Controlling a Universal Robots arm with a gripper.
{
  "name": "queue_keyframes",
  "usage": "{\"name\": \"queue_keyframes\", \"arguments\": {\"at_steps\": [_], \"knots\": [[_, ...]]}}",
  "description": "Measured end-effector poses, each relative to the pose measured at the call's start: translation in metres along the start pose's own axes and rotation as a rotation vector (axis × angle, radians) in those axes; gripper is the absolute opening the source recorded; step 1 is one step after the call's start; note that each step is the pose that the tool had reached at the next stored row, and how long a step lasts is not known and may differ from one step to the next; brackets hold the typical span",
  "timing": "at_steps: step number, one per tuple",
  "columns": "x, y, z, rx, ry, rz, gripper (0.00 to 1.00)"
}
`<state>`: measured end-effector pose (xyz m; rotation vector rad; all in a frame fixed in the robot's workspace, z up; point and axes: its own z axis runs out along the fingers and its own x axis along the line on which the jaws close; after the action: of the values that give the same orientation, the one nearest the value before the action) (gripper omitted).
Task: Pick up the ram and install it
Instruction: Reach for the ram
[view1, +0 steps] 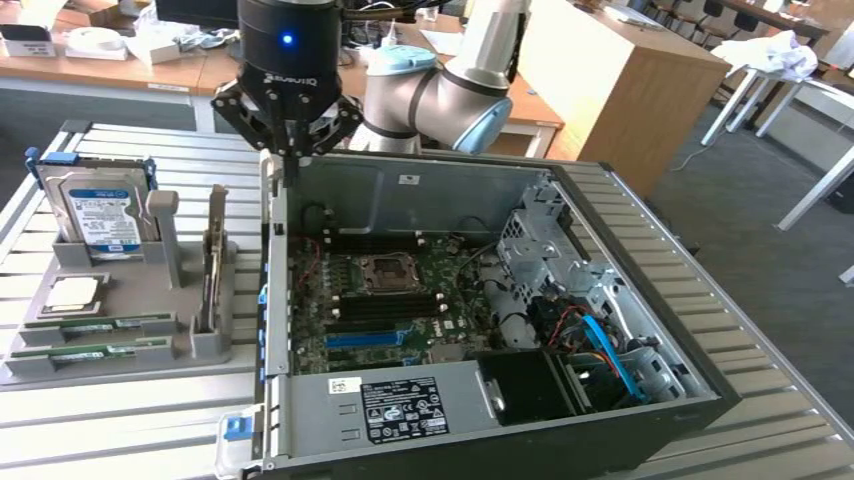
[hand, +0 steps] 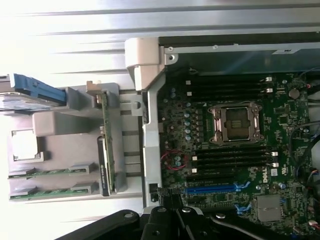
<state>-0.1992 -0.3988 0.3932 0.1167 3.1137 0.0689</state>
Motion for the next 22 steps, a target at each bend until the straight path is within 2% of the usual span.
{"name": "queue_keyframes", "arguments": {"at_steps": [15, 22], "knots": [[0.031, -0.0023, -0.0008, 0.0000, 0.0000, 0.000, 0.10], [0.048, -0.0036, -0.0013, 0.0000, 0.0000, 0.000, 0.10]]}}
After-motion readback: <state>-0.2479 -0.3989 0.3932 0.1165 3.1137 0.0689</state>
